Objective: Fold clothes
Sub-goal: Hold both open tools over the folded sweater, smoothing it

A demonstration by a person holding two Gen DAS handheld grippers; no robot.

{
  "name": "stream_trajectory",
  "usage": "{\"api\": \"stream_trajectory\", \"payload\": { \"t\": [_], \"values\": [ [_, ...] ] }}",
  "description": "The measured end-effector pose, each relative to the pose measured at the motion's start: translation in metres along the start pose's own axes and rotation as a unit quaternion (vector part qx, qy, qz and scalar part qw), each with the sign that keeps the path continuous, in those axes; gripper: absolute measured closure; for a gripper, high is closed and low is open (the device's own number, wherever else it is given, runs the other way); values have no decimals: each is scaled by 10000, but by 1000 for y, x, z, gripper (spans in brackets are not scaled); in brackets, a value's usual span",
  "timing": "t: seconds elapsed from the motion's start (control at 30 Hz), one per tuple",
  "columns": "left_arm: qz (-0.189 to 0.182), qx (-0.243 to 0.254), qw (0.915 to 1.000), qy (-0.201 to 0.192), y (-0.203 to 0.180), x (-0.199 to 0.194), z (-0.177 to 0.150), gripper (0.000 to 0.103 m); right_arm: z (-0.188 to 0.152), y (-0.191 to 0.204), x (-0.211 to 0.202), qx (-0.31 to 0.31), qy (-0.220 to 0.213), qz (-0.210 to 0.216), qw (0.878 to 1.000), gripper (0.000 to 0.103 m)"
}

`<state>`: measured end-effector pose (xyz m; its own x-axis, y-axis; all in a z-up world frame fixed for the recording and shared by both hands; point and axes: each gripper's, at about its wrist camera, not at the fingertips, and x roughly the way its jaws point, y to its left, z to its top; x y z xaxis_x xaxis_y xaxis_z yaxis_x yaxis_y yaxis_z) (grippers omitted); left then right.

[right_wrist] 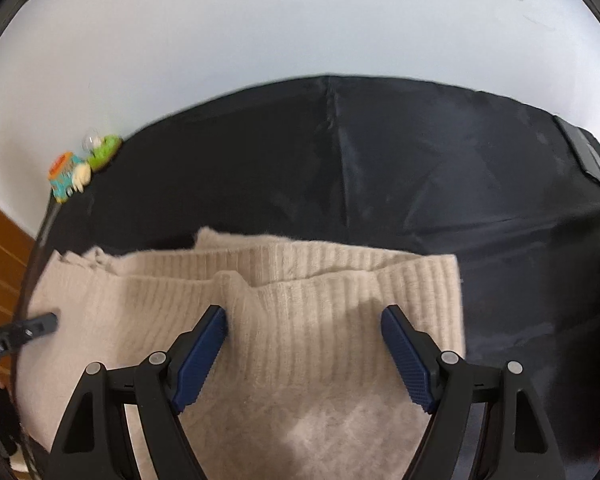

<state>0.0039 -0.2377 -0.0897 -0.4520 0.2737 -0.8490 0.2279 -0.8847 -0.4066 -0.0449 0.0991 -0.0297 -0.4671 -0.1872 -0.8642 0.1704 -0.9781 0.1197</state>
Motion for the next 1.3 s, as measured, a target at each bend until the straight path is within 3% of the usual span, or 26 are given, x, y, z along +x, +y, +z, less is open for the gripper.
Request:
{"api": "stream_trajectory", "payload": {
  "t": [0.1, 0.27, 0.4, 0.6, 0.87, 1.0, 1.13, 1.3],
  "values": [
    [111, 100, 9999, 3, -12, -4, 1, 76, -5, -12, -14, 123, -58, -148, 9998, 22],
    [370, 661, 9971, -35, -39, -4, -3, 55, -18, -20, -15, 67, 135, -478, 9987, 22],
    [392, 595, 9975, 36, -34, 4, -2, 55, -20, -13, 2, -146, 394, -412, 9983, 22],
    [452, 727, 9963, -23, -23, 4, 0, 55, -9, -22, 18, 7, 305, -619, 9976, 16],
    [475, 885, 9949, -106, -25, 4, -2, 55, 1, -28, 24, -46, 397, -796, 9960, 16],
    [506, 863, 9950, -78, -31, 6, 0, 55, 7, -22, 18, 39, 288, -740, 9968, 16],
    [584, 890, 9942, -123, -41, -4, -4, 55, -8, -11, -18, -6, 6, -466, 9989, 16],
    [448, 1248, 9909, -220, -61, -28, -25, 54, -45, 31, -51, -730, -113, 183, 9971, 16]
  ]
}}
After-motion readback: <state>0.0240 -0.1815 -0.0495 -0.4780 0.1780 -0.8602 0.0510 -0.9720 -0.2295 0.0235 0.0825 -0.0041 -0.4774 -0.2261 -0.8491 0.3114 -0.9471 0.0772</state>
